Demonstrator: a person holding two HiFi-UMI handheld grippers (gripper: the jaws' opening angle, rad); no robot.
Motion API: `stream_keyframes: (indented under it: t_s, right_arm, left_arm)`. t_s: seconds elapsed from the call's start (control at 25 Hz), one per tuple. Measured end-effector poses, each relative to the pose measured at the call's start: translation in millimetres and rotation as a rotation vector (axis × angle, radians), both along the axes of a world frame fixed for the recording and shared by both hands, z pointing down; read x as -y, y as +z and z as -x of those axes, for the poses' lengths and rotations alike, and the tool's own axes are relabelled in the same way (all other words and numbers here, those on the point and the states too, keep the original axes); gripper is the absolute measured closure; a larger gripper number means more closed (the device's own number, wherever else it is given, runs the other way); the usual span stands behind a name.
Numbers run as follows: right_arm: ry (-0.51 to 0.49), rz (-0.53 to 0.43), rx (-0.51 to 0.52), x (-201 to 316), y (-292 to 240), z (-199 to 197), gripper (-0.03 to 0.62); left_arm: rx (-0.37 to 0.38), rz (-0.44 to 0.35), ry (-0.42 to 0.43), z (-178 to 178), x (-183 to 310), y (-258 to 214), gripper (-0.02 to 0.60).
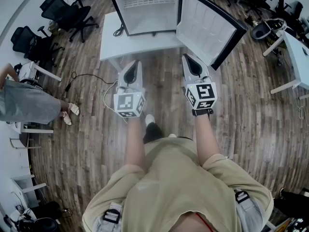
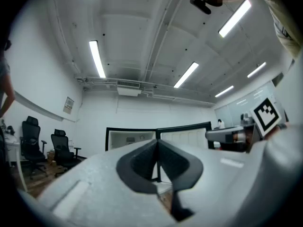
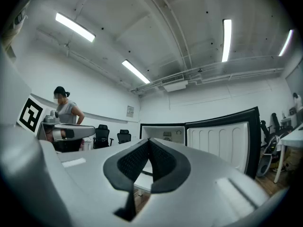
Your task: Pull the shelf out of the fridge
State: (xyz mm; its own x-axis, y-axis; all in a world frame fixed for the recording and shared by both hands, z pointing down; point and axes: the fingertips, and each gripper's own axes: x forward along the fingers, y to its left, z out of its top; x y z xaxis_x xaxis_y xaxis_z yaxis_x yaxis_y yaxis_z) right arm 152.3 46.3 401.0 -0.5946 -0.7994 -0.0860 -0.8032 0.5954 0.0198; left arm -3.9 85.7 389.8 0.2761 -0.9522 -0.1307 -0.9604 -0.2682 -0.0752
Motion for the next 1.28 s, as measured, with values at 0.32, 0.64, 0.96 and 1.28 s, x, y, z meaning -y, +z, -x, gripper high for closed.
stream_keyframes:
  t_s: [0.32,0.64,0.96,1.28]
  right_arm:
    - [-0.032,0.019,0.073,6.9,-0.4,1.4,0.586]
    - [-0.047,0.045,0.092,25.5,10.1,22.1,0.586]
    - [-0.037,0.056,0.092,69.4,7.3,37.3,0.586]
    - [-0.038,0.071,0.099,127.0,0.2,74.0,0.586]
  left_arm:
    - [0.005,0.037,0.005,-1.1,10.8,15.3,0.584]
    - [0.009,0.092,0.001,11.8,39.3,30.0,0.589]
    - [-0.037,0.120,0.023,26.3,91.1,30.5,0.586]
    - [-0.085,0.069,0.095,45.5,144.6,13.8,0.584]
